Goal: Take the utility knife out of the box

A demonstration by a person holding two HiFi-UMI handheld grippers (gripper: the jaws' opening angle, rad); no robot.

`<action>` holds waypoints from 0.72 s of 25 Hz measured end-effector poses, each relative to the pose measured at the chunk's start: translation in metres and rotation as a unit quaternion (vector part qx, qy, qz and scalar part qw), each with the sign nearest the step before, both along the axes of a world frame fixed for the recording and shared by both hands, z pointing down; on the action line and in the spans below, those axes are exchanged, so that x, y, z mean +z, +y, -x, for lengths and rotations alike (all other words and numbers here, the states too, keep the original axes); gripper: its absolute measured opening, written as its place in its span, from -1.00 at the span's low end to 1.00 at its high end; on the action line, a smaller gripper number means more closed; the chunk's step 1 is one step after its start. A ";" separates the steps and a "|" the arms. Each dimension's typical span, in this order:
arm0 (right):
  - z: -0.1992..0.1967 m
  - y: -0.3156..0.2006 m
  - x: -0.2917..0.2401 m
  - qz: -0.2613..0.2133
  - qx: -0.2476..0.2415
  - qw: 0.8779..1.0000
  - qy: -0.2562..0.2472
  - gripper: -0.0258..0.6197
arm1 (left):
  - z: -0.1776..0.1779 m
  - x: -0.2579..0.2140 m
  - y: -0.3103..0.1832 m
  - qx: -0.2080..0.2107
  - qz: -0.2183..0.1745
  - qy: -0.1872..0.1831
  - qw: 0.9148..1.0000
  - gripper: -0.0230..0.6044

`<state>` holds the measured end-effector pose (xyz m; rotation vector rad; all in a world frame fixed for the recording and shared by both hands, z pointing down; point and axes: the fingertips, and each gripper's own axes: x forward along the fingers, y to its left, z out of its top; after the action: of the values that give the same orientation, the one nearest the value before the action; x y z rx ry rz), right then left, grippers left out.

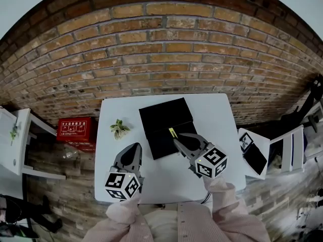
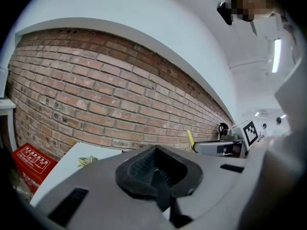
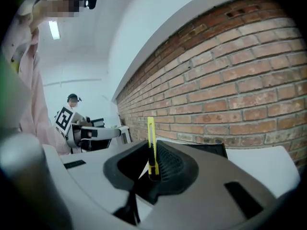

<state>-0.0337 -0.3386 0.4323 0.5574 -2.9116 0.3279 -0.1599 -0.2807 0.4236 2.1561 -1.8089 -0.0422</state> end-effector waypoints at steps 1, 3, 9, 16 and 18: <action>-0.003 0.000 -0.006 0.002 0.010 1.000 -0.016 -0.75 | 0.000 -0.005 0.001 0.002 -0.005 -0.005 1.000 -0.95; -0.007 0.000 -0.018 0.003 0.027 0.999 -0.043 -0.75 | 0.000 -0.015 0.002 0.006 -0.015 -0.014 1.000 -0.95; -0.025 0.002 -0.048 -0.009 0.066 0.994 -0.092 -0.75 | 0.000 -0.043 0.004 0.010 -0.043 -0.033 0.998 -0.95; -0.045 0.002 -0.084 -0.029 0.104 0.985 -0.136 -0.75 | 0.000 -0.076 0.003 0.013 -0.078 -0.051 0.996 -0.95; -0.051 0.002 -0.091 -0.035 0.113 0.982 -0.145 -0.75 | 0.002 -0.082 0.004 0.010 -0.085 -0.057 0.995 -0.95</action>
<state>0.0169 -0.3369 0.3418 0.9274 -3.1512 0.3648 -0.1621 -0.2765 0.3414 2.3370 -1.9098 -0.0720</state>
